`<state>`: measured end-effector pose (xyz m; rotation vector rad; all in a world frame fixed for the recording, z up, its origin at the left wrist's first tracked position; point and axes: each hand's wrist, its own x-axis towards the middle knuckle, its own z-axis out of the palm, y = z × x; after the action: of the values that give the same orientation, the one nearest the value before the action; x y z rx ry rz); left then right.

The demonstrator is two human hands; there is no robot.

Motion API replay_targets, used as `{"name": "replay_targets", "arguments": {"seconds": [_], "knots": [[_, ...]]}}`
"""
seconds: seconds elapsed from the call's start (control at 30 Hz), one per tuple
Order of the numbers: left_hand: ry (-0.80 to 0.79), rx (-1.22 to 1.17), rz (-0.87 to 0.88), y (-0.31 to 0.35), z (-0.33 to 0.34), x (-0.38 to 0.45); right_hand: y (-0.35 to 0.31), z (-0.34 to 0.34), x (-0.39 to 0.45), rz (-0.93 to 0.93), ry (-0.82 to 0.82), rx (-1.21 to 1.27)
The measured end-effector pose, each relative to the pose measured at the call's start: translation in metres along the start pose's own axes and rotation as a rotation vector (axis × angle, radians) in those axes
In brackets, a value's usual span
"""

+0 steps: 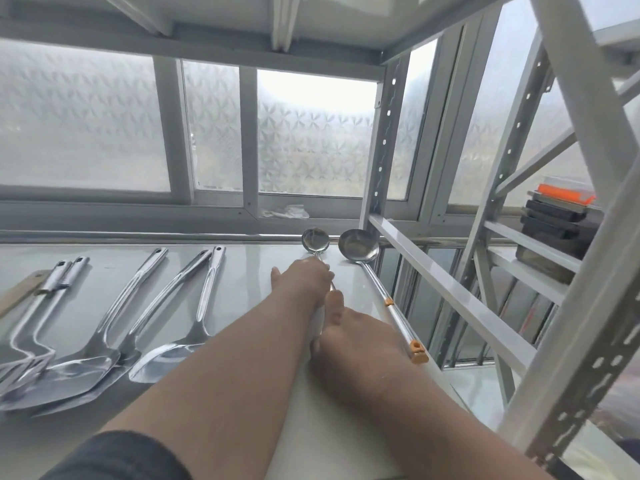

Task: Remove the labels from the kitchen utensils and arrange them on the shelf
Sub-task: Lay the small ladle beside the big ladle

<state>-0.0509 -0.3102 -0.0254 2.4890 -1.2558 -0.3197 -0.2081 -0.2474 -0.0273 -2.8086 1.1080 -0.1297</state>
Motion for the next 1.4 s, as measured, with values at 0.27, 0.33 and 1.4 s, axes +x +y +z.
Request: {"name": "replay_targets", "arguments": {"seconds": [0.27,0.33,1.4], "knots": [[-0.054,-0.137,0.055,0.001,0.002,0.005,-0.003,0.007,0.011,0.015,0.131,0.089],[0.005,-0.163,0.077,-0.002,0.009,0.005,-0.002,0.007,0.013,0.060,0.139,0.139],[-0.007,0.029,0.100,-0.006,0.010,0.007,-0.003,0.006,0.009,0.026,0.108,0.081]]}}
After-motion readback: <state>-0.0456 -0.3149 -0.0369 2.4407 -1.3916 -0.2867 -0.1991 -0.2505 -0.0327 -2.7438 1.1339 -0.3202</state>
